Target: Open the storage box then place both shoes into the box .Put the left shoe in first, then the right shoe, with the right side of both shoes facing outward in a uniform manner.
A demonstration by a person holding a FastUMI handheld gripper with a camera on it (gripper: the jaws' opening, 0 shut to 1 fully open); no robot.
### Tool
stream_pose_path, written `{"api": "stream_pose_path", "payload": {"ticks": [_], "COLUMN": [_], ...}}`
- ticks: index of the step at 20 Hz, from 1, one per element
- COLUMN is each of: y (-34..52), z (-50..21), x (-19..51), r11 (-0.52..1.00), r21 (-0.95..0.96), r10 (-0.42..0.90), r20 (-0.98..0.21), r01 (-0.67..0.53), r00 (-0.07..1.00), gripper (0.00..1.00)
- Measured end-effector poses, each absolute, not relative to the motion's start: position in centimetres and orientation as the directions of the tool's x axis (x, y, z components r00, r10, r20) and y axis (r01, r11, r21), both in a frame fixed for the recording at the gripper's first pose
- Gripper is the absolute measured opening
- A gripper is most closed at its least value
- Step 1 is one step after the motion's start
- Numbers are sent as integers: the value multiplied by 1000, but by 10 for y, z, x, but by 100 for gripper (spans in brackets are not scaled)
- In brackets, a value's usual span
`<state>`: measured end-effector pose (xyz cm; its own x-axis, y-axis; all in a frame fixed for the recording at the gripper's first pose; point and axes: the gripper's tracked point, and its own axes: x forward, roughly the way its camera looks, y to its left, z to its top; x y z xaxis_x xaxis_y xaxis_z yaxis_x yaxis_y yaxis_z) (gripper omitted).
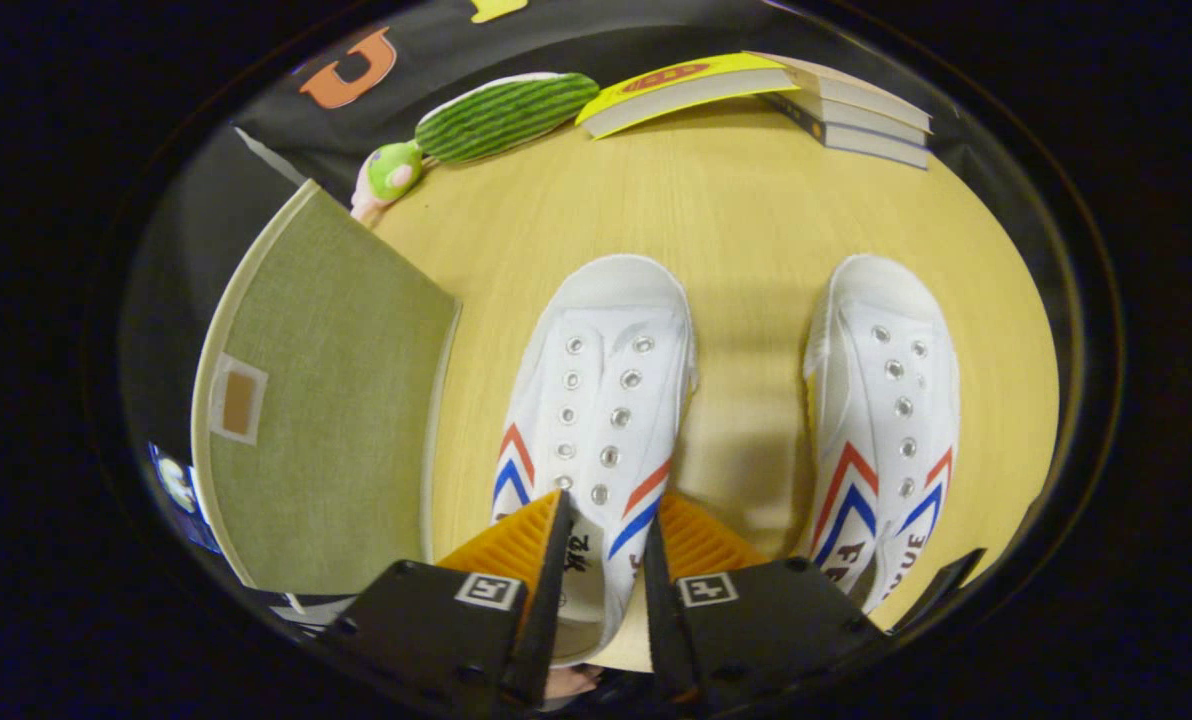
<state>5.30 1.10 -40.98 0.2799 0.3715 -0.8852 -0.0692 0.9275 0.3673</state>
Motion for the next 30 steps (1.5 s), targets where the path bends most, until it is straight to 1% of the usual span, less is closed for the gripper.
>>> {"api": "stream_pose_path", "payload": {"ticks": [1, 3, 4, 6, 8, 9, 12, 16, 19, 21, 25, 27, 30], "y": [7, 7, 7, 6, 8, 6, -1, -5, 11, 30, 68, 99, 148], "z": [-405, -403, -401, -398, -395, -391, -368, -303, -239, -195, -132, -112, -111], "x": [54, 55, 55, 56, 51, 50, 43, 14, -8, -13, -12, -9, -6], "r11": [925, 909, 895, 871, 838, 837, 842, 816, 789, 768, 780, 763, 764], "r21": [375, 417, 445, 488, 533, 533, 527, 566, 610, 640, 622, 638, 632], "r10": [378, 404, 422, 456, 487, 483, 471, 495, 535, 572, 569, 593, 610], "r20": [-883, -869, -862, -843, -826, -826, -822, -789, -745, -699, -658, -630, -644], "r01": [-66, -18, 20, 53, 114, 123, 114, 117, 81, 17, -70, -101, -128], "r00": [279, 284, 281, 285, 285, 290, 321, 364, 400, 430, 494, 501, 462], "gripper": [40, 30, 18, 8, 7, 6, 6, 6, 6, 6, 6, 6, 6]}}
